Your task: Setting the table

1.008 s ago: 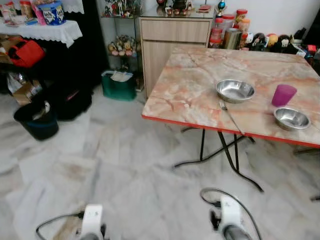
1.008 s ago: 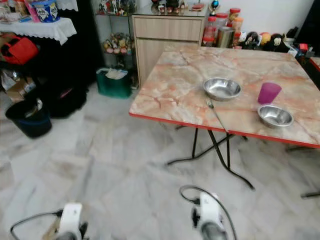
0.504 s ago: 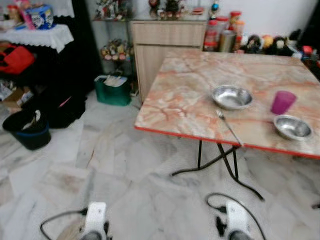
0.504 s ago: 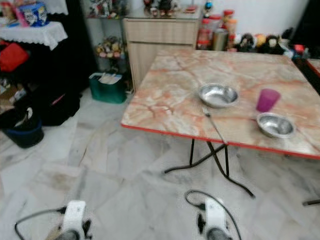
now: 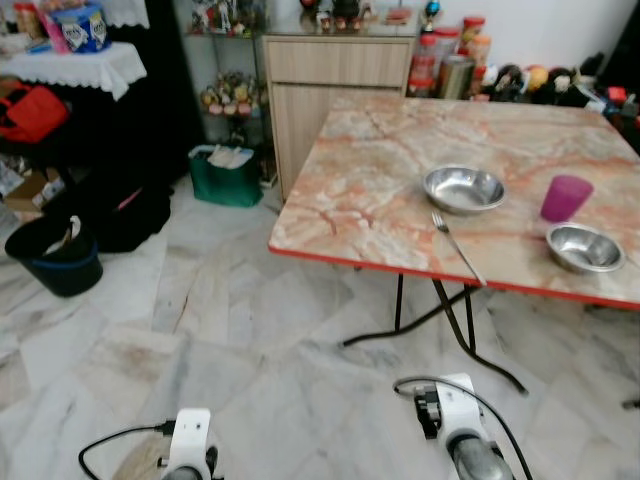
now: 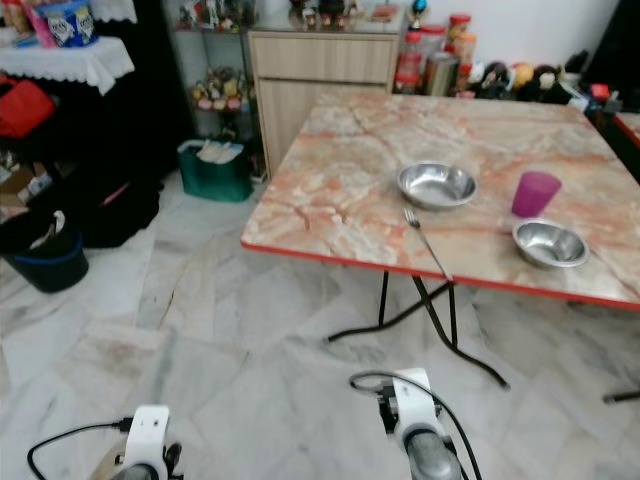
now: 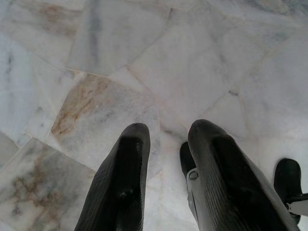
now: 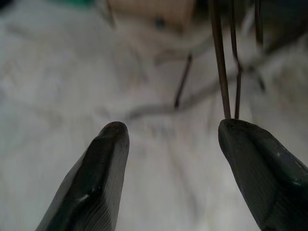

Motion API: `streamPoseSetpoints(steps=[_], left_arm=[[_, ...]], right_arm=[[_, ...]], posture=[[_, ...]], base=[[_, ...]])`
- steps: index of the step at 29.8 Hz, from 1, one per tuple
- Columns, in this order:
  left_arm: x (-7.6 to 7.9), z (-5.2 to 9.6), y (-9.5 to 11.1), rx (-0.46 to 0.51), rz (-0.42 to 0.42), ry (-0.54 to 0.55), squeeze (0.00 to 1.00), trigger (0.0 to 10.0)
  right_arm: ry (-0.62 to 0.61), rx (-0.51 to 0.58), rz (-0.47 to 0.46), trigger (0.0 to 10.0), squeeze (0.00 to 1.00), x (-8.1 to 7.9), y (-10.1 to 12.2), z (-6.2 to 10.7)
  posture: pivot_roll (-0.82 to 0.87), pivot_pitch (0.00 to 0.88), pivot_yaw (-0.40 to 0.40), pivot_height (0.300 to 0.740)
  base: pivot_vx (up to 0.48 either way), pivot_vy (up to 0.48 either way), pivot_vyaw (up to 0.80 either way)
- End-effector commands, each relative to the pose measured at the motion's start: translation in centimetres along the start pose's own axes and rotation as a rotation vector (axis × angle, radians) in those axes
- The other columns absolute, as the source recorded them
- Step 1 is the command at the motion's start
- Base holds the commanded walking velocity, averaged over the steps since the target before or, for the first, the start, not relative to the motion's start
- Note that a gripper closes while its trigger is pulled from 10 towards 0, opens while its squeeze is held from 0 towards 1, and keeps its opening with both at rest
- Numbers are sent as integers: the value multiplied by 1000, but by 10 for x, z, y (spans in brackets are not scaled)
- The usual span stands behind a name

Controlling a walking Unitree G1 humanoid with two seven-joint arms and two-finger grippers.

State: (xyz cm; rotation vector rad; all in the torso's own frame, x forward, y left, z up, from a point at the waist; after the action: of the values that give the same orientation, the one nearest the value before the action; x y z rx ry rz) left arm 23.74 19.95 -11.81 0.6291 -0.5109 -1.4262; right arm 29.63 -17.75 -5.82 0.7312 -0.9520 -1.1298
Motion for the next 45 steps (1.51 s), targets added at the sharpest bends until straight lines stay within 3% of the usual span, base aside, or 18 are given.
streamPoseSetpoints(steps=[1, 5, 8, 12, 16, 17, 26, 34, 45], left_arm=[[-1, 0, -3, -16, -24, -2, 0, 10000], [-1, 0, -2, -6, -26, -2, 0, 10000], [-1, 0, -1, -4, -22, -3, 0, 10000], [-1, 0, 0, -3, -13, -3, 0, 10000], [0, 0, 1, -2, -12, 0, 0, 10000], [1, 0, 0, -3, -9, 0, 0, 10000], [2, 0, 0, -4, 3, 2, 0, 10000], [4, 0, -1, -7, 6, -2, 0, 10000], [5, 0, -2, -8, 9, -2, 0, 10000]], right_arm=[[24, 150, 40, 10000, 0, -8, 38, -7], [6, 256, -3, 10000, 0, -11, 70, -11], [-7, 378, -34, 10000, 0, -14, 109, -14], [-50, 530, -93, 10000, 0, -7, 163, -15], [-51, 540, -140, 10000, 0, -1, 180, -20], [-70, 528, -194, 10000, 0, 8, 185, -25], [-80, 514, -185, 10000, 0, 11, 187, -28], [-33, 513, -222, 10000, 0, -5, 200, -31], [-6, 551, -223, 10000, 0, -16, 211, -27]], posture=[[-24, 0, 22, 740], [-26, 0, 24, 740], [-26, 0, 24, 740], [-27, 0, 25, 740], [-31, 0, 25, 740], [-30, 0, 22, 740], [-26, 0, 11, 740], [-25, 0, 10, 740], [-18, 0, 3, 740]], base=[[0, 0, 0], [0, 0, 0], [0, 0, 0], [0, 0, 0], [62, 0, 0], [274, 0, -763], [295, 0, -353], [322, 0, -81], [324, 0, -232]])
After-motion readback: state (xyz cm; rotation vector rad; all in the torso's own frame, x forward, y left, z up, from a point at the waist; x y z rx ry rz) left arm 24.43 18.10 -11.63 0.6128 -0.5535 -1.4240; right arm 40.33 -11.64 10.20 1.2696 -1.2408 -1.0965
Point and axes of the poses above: a point about 5 cm out from each wrist's last joint towards the gripper, its own z axis pointing back from the gripper into the wrist, its own y axis along the axis of the wrist's last joint, x = y × z, the point moved 6 cm from there along -z, pointing out of the wrist towards the gripper, and after that the axes turned 4 degrees about z, right-handed, at the moved point
